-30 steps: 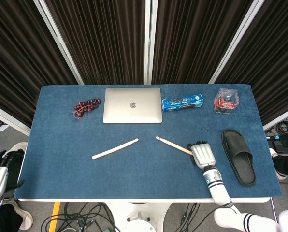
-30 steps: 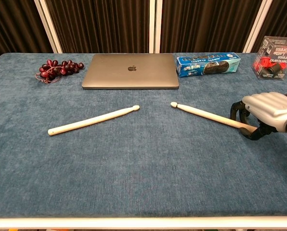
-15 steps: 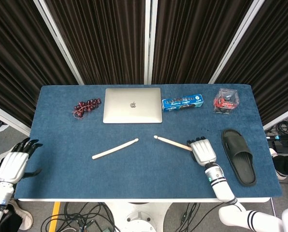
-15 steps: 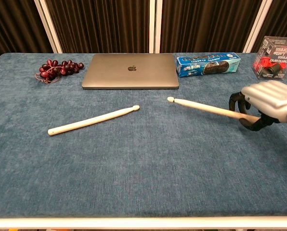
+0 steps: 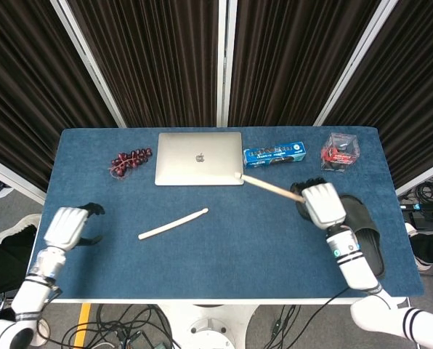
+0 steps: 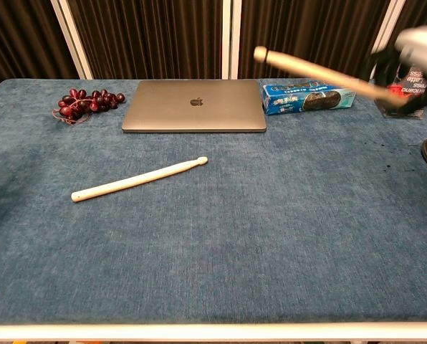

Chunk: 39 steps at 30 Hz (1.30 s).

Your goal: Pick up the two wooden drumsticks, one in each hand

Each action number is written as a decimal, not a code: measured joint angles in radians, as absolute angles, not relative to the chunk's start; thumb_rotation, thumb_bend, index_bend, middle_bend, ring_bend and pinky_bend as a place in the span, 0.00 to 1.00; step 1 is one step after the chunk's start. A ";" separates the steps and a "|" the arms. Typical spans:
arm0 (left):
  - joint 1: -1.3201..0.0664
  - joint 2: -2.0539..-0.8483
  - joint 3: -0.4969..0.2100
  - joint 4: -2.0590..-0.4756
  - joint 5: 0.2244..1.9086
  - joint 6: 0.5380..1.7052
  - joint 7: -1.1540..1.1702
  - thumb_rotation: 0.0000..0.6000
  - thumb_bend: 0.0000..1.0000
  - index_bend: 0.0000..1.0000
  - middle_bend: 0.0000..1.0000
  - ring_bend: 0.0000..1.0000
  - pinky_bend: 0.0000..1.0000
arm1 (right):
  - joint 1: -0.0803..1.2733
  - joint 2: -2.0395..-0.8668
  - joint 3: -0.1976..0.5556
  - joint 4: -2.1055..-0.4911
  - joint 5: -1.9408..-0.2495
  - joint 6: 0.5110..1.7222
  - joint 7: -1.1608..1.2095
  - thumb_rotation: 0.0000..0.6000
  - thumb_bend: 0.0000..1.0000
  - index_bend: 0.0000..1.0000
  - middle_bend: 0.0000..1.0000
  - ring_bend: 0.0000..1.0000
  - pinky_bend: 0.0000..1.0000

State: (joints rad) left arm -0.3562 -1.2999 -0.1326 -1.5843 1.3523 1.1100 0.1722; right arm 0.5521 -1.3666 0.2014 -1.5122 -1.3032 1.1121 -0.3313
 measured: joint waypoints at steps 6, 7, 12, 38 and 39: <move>-0.423 -1.418 -0.146 -1.625 1.249 1.077 0.399 1.00 0.17 0.41 0.46 0.75 0.91 | 0.563 -1.296 0.235 -1.556 -1.254 1.105 -0.339 1.00 0.73 0.58 0.59 0.39 0.36; -0.436 -1.438 -0.149 -1.630 1.230 1.071 0.432 1.00 0.17 0.41 0.46 0.75 0.91 | 0.563 -1.293 0.235 -1.556 -1.249 1.101 -0.338 1.00 0.73 0.58 0.59 0.39 0.36; -0.511 -1.540 -0.161 -1.645 1.113 1.042 0.598 1.00 0.18 0.41 0.46 0.77 0.91 | 0.559 -1.288 0.220 -1.548 -1.240 1.095 -0.329 1.00 0.73 0.58 0.59 0.39 0.36; -0.658 -1.745 -0.133 -1.507 0.786 1.116 0.878 1.00 0.29 0.46 0.52 0.82 0.94 | 0.551 -1.315 0.175 -1.504 -1.228 1.087 -0.318 1.00 0.73 0.57 0.59 0.39 0.36; -0.659 -1.745 -0.131 -1.505 0.781 1.115 0.877 1.00 0.29 0.46 0.52 0.82 0.94 | 0.551 -1.316 0.174 -1.503 -1.227 1.087 -0.319 1.00 0.73 0.57 0.59 0.39 0.36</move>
